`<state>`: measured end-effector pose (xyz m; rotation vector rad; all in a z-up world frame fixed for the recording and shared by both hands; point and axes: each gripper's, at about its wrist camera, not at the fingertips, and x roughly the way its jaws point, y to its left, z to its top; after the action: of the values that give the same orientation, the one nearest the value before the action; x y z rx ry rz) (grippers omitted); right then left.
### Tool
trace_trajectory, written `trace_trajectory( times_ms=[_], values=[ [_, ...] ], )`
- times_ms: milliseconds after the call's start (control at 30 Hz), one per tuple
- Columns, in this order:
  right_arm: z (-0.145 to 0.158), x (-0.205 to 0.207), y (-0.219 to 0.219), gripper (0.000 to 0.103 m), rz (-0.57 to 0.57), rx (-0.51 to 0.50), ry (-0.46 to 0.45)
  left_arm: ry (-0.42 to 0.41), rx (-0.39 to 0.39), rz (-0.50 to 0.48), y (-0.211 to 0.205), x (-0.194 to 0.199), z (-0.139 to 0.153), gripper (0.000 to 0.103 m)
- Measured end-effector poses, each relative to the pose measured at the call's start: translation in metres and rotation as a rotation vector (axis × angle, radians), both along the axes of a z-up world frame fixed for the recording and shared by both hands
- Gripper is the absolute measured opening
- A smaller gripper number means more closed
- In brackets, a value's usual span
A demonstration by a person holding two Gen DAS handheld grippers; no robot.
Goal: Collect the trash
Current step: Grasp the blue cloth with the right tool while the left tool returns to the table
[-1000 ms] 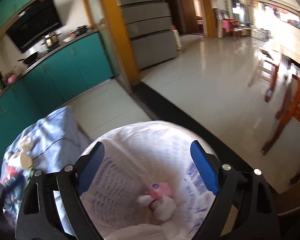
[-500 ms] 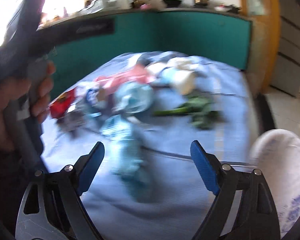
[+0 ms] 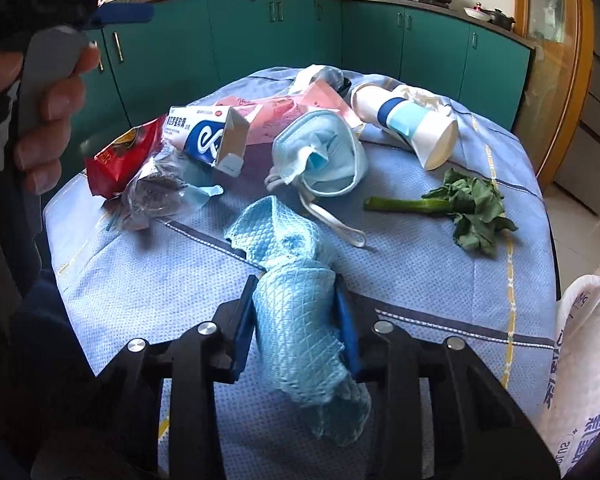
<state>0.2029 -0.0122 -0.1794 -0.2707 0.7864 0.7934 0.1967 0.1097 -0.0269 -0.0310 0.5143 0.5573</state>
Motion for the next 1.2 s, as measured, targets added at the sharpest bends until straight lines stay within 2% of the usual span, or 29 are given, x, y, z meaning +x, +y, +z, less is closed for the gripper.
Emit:
trace_trajectory(
  times_ms=[333, 533, 1067, 1200],
  values=[
    [0.022, 0.016, -0.049, 0.036, -0.155, 0.084, -0.017, 0.018, 0.003, -0.01, -0.003, -0.001, -0.002, 0.093],
    [0.022, 0.023, -0.06, 0.036, -0.221, 0.088, -0.014, 0.038, 0.006, -0.031, -0.006, 0.0, -0.005, 0.094],
    [0.015, 0.03, -0.058, 0.037, -0.253, 0.077, -0.002, 0.074, -0.044, -0.078, -0.004, 0.002, -0.012, 0.095],
    [0.015, 0.031, -0.059, 0.037, -0.257, 0.078, -0.002, 0.091, -0.082, -0.09, -0.001, 0.004, -0.015, 0.096]
  ],
)
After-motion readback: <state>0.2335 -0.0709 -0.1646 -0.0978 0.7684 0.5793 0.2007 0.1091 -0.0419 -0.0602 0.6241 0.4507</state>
